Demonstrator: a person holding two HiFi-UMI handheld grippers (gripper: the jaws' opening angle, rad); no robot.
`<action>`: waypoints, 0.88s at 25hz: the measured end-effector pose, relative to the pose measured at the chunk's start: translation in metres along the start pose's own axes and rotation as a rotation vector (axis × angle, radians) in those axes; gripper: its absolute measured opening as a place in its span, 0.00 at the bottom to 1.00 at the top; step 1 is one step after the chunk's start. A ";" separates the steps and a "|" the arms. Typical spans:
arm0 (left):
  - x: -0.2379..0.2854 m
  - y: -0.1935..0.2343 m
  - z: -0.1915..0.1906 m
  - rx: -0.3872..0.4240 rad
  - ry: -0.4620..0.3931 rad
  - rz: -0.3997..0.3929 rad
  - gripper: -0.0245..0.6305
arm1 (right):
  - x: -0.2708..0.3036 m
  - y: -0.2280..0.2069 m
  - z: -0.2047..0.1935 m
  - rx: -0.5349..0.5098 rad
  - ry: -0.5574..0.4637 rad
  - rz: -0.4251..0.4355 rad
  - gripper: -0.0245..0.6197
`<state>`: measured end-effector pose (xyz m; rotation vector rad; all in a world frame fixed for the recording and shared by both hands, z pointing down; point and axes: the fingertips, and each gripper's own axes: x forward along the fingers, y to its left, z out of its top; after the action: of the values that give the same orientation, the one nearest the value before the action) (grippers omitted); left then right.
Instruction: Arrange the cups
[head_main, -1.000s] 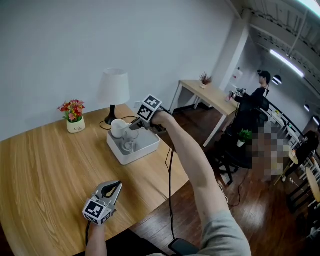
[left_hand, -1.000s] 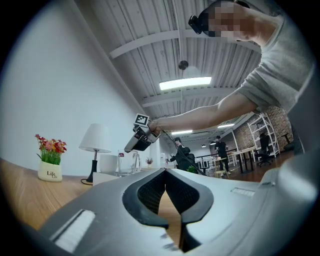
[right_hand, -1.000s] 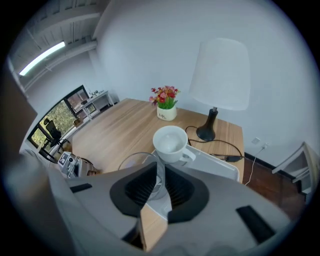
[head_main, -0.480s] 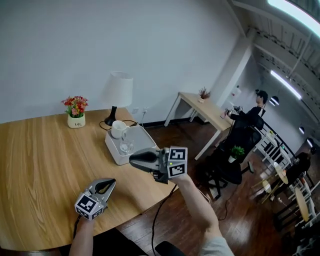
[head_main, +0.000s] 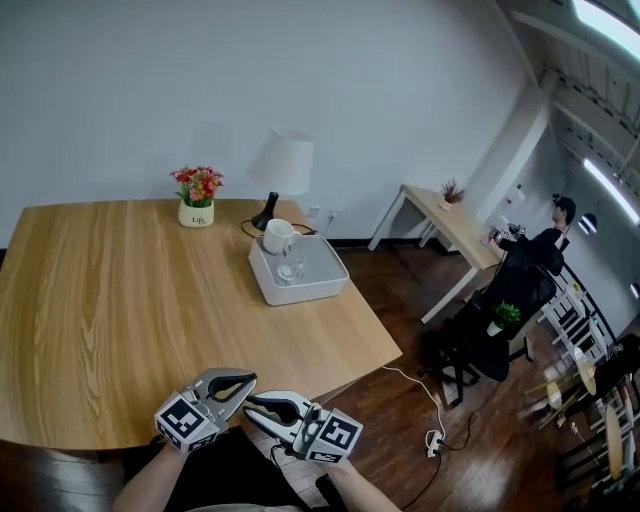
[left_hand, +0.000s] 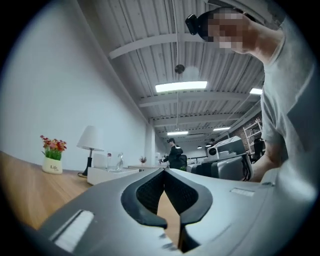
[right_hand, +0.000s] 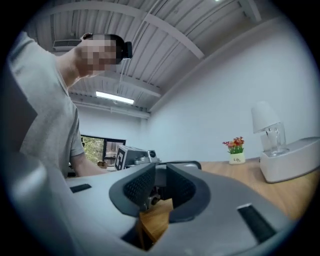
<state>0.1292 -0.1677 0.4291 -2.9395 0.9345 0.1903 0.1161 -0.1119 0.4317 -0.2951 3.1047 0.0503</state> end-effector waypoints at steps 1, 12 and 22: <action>-0.010 -0.002 -0.005 -0.010 0.018 0.022 0.04 | 0.005 0.009 -0.004 -0.018 -0.002 0.001 0.17; -0.105 -0.030 0.017 -0.128 -0.110 0.275 0.04 | 0.031 0.104 0.008 -0.198 -0.211 0.231 0.17; -0.146 -0.040 0.005 -0.125 -0.107 0.300 0.04 | 0.054 0.129 0.009 -0.161 -0.163 0.409 0.10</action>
<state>0.0331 -0.0512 0.4442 -2.8458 1.3889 0.4278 0.0390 0.0046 0.4250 0.3292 2.9458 0.3132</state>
